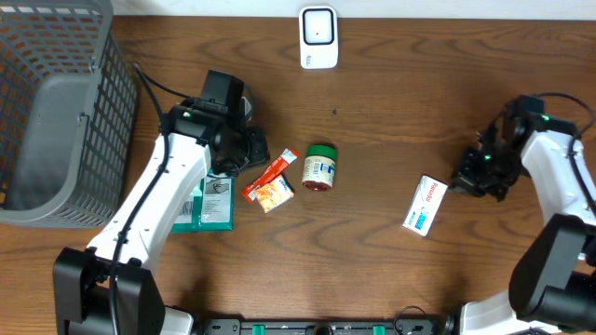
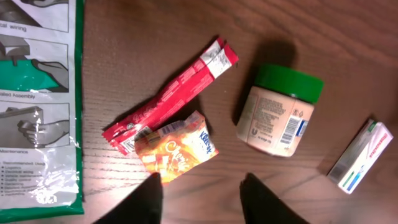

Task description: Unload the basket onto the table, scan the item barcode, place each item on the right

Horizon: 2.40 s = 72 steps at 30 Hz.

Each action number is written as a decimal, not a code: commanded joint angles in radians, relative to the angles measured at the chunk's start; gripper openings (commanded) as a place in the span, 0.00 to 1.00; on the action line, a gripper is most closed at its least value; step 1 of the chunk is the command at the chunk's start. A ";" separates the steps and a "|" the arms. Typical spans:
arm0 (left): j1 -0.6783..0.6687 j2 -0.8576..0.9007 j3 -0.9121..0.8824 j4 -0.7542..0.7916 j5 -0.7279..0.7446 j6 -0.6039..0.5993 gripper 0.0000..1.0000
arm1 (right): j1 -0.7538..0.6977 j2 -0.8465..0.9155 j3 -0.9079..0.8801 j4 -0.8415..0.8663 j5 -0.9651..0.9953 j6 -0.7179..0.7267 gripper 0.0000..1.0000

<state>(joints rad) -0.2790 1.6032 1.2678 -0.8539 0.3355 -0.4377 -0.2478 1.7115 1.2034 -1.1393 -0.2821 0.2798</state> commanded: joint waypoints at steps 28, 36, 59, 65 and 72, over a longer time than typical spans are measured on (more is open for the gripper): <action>-0.010 -0.008 -0.004 -0.020 -0.013 0.013 0.15 | 0.429 -0.006 -0.452 0.866 -0.330 0.447 0.01; -0.098 -0.008 -0.004 0.003 -0.003 -0.066 0.07 | 0.396 -0.058 -0.219 0.668 -0.366 0.168 0.01; -0.548 0.361 -0.004 0.586 -0.098 -0.275 0.09 | 0.228 0.158 -0.095 0.755 0.171 -0.100 0.01; -0.548 0.433 -0.004 0.636 -0.135 -0.275 0.10 | 0.229 0.164 -0.095 0.666 0.116 -0.131 0.01; -0.542 0.439 -0.004 0.658 -0.231 -0.275 0.14 | 0.229 0.164 -0.095 0.419 0.027 -0.116 0.01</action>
<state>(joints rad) -0.8284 2.0411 1.2659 -0.2073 0.1757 -0.7082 -0.0204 1.8755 1.1057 -0.6617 -0.1837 0.1711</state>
